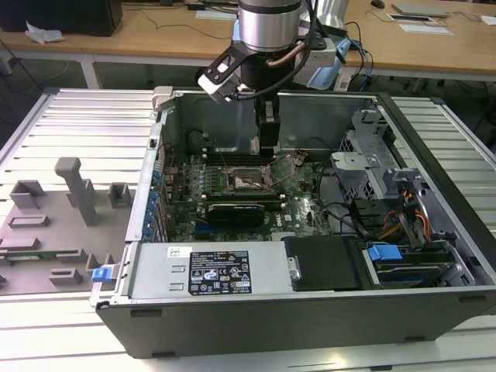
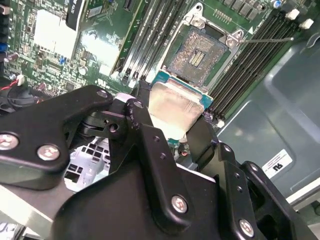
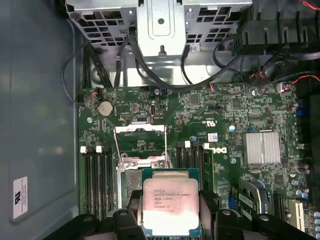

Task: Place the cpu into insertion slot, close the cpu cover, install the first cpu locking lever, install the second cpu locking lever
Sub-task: 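Place the cpu into insertion slot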

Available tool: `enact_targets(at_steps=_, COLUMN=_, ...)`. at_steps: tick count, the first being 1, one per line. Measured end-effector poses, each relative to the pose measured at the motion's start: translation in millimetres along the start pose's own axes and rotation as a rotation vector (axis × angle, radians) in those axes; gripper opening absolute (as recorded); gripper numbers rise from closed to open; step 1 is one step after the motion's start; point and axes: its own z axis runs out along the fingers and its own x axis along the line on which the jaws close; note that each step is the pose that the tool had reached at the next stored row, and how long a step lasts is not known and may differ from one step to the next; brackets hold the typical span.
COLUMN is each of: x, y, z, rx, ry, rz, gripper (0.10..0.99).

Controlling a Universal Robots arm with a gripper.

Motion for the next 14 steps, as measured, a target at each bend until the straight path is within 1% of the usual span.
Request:
enact_targets(at_steps=1, x=0.0, y=0.0, z=0.2, rx=0.0, ry=0.0, rz=0.0, gripper=0.541)
enact_targets(at_steps=4, x=0.4, y=-1.4, z=6.6, rx=-0.001, ry=0.0011, rz=-0.01, gripper=0.541)
enact_targets(at_steps=5, x=0.9, y=-2.5, z=11.7, rx=-0.001, ry=0.002, rz=-0.022, gripper=0.541)
enact_targets(at_steps=7, x=1.6, y=-4.6, z=18.1, rx=-0.001, ry=0.0028, rz=-0.03, gripper=0.541)
enact_targets(at_steps=14, x=3.5, y=-9.7, z=32.2, rx=-0.001, ry=0.0031, rz=-0.033, gripper=0.541)
